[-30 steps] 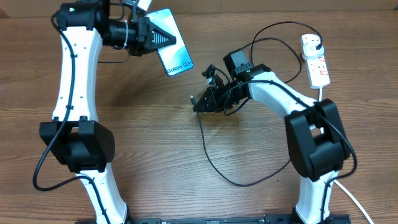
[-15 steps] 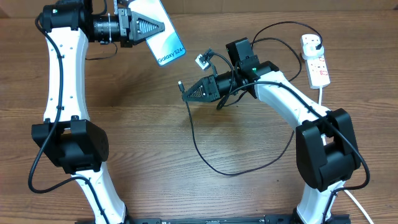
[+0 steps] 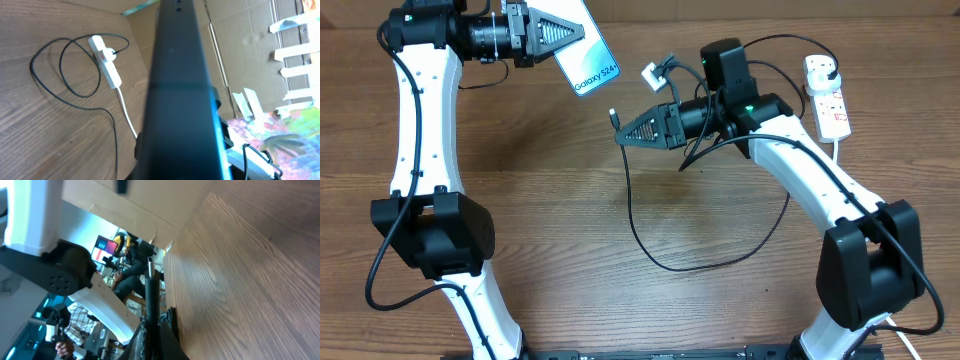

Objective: Plug charger to phone and switch on socket

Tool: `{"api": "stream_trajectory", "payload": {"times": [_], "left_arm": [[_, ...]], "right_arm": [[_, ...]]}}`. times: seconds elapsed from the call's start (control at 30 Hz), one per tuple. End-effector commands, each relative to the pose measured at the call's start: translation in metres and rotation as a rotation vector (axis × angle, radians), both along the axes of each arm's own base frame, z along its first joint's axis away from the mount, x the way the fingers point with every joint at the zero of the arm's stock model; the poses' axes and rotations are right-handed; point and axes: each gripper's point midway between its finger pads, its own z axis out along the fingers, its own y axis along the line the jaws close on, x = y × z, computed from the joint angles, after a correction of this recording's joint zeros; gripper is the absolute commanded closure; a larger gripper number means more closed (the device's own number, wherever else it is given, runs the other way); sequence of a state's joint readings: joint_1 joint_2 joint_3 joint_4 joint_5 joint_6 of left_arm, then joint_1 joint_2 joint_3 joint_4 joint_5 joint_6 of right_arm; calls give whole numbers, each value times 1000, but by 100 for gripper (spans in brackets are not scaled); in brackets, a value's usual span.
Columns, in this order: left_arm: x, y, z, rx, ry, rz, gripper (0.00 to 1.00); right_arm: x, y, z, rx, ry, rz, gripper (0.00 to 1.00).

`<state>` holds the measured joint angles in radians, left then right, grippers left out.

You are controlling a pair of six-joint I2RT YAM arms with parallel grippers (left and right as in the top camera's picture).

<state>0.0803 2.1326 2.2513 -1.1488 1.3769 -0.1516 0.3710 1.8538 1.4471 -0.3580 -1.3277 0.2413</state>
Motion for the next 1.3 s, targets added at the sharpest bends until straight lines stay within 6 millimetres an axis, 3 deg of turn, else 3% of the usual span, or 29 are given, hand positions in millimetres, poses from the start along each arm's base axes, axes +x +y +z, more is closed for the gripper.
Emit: {"api": "stream_trajectory", "payload": {"times": [0.0,0.77,1.27], "left_arm": [[-11,-3,18,-31,-9,-20,96],[-29,-19,10,-13,-26,-75,96],[-36,-19,7,-8,-16,-85,96]], "right_arm": [[-4,-3,22,41,-10,21,96],[-15,9,30,77,-67,75,96],[-14,9,30,78,-75,74,96]]}}
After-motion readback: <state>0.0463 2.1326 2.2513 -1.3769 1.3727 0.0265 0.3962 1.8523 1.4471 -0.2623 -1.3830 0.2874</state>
